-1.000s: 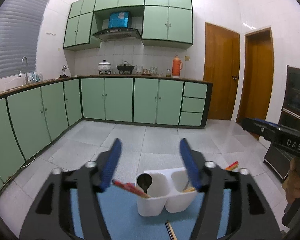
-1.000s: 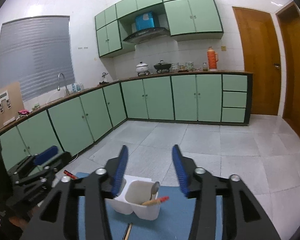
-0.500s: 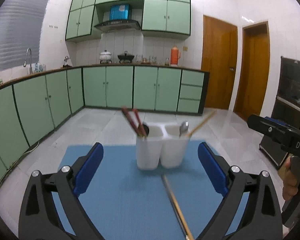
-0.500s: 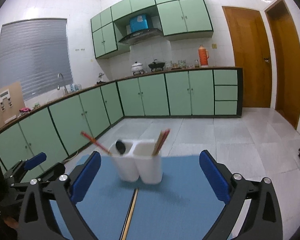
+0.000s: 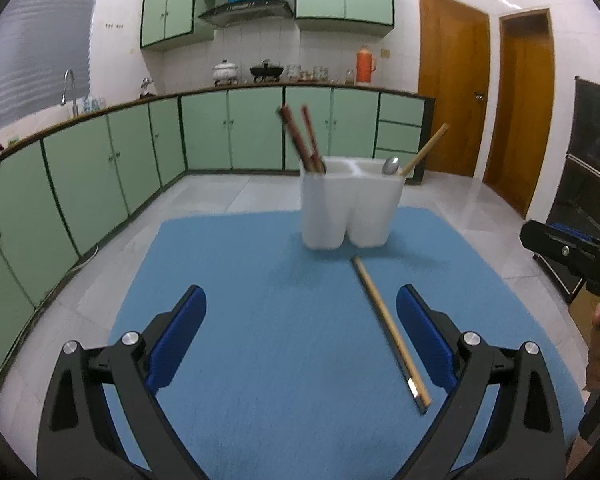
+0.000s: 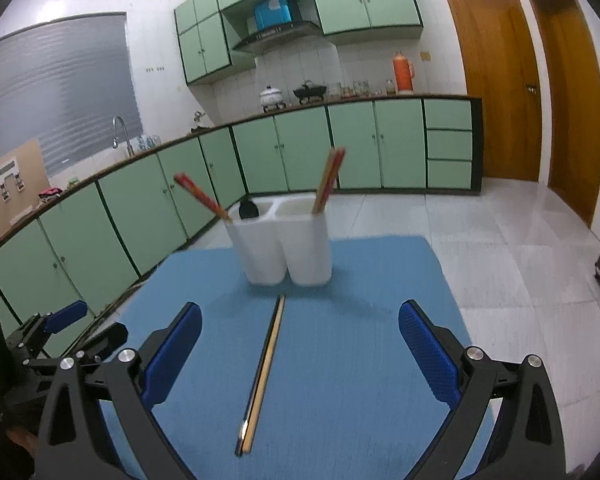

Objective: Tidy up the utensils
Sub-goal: 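Withdraw both tools back over the last two chopsticks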

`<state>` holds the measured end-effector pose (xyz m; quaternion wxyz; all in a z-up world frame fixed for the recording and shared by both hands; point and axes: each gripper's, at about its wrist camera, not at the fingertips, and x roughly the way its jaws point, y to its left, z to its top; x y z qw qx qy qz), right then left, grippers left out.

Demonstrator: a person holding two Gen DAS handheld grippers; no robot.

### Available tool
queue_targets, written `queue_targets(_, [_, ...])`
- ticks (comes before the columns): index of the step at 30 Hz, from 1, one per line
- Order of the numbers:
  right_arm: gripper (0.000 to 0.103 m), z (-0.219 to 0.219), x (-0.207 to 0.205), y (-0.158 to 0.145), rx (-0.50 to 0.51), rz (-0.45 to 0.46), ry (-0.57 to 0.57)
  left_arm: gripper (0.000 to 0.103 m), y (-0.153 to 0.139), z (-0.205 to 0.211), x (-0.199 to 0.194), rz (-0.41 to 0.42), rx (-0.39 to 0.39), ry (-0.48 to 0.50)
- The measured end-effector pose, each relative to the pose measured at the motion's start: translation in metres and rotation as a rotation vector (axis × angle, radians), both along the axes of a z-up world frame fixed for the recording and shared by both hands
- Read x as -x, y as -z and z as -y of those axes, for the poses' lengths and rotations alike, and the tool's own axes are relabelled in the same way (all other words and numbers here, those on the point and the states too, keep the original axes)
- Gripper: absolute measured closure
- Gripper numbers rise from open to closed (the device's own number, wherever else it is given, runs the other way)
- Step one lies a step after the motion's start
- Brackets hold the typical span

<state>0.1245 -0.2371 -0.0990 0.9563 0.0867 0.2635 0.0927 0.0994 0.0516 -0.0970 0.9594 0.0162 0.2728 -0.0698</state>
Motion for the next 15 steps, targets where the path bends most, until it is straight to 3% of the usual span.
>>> queue_targets(8, [0.007, -0.023, 0.018, 0.044, 0.031, -0.094, -0.040, 0.010, 0.029, -0.008, 0.011, -0.077, -0.037, -0.015])
queue_targets(13, [0.018, -0.042, 0.025, 0.071, 0.082, -0.155, -0.083, 0.010, 0.044, -0.017, 0.014, -0.125, -0.038, -0.043])
queue_targets(15, [0.029, -0.050, 0.027, 0.082, 0.106, -0.181, -0.114, 0.010, 0.050, -0.020, 0.014, -0.143, -0.041, -0.050])
